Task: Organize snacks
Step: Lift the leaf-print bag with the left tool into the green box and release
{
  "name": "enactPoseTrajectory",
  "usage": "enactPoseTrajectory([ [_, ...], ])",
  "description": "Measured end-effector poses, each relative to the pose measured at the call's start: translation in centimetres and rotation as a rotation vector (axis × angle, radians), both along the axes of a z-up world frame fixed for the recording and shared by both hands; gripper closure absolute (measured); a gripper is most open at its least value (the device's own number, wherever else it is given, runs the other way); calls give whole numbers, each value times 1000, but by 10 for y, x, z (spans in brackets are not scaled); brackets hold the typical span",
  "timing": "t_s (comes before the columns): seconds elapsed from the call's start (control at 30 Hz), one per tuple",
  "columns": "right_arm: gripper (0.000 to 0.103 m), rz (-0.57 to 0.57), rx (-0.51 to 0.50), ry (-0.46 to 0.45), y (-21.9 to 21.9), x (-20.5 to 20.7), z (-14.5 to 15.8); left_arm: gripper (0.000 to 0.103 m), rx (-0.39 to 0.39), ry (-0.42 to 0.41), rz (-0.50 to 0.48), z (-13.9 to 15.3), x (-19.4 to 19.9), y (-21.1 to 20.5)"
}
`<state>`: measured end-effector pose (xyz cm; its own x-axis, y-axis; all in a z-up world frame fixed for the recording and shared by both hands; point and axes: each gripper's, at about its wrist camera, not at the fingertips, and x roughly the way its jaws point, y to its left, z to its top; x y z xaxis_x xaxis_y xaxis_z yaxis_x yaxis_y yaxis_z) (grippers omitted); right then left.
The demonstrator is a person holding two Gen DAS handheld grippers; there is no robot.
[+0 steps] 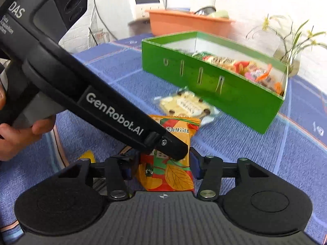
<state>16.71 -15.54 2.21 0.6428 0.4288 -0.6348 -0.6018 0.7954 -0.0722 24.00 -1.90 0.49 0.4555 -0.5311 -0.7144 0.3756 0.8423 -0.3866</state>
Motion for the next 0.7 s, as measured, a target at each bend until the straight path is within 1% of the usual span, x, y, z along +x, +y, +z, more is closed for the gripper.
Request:
enactPoseTrajectory([
  [0.1, 18, 14, 19, -67, 1, -6, 11, 71, 17, -75, 12, 18, -10, 3],
  [0.23, 17, 30, 40, -173, 5, -15, 30, 71, 12, -185, 38, 46, -24, 12],
  [0.33, 17, 34, 20, -263, 16, -14, 41, 71, 29, -274, 50, 63, -28, 12],
  [0.4, 17, 24, 15, -297, 20, -5, 48, 71, 58, -342, 55, 73, -26, 7],
  [0.43, 17, 11, 20, -311, 21, 2, 53, 69, 79, -390, 55, 76, -24, 4],
  [0.47, 17, -2, 24, -323, 21, 10, 57, 67, 109, -440, 55, 80, -23, -1],
  [0.5, 17, -16, 30, -337, 25, 20, 60, 63, 144, -494, 61, 82, -20, -5],
  [0.53, 17, -28, 40, -343, 25, 30, 62, 61, 178, -531, 73, 85, -15, -10],
  [0.57, 17, -42, 53, -352, 26, 39, 64, 60, 199, -559, 90, 87, -10, -13],
  [0.6, 17, -60, 63, -367, 25, 47, 65, 62, 212, -572, 101, 90, -3, -15],
  [0.7, 16, -116, 73, -404, 27, 65, 63, 61, 220, -591, 145, 92, 21, -19],
])
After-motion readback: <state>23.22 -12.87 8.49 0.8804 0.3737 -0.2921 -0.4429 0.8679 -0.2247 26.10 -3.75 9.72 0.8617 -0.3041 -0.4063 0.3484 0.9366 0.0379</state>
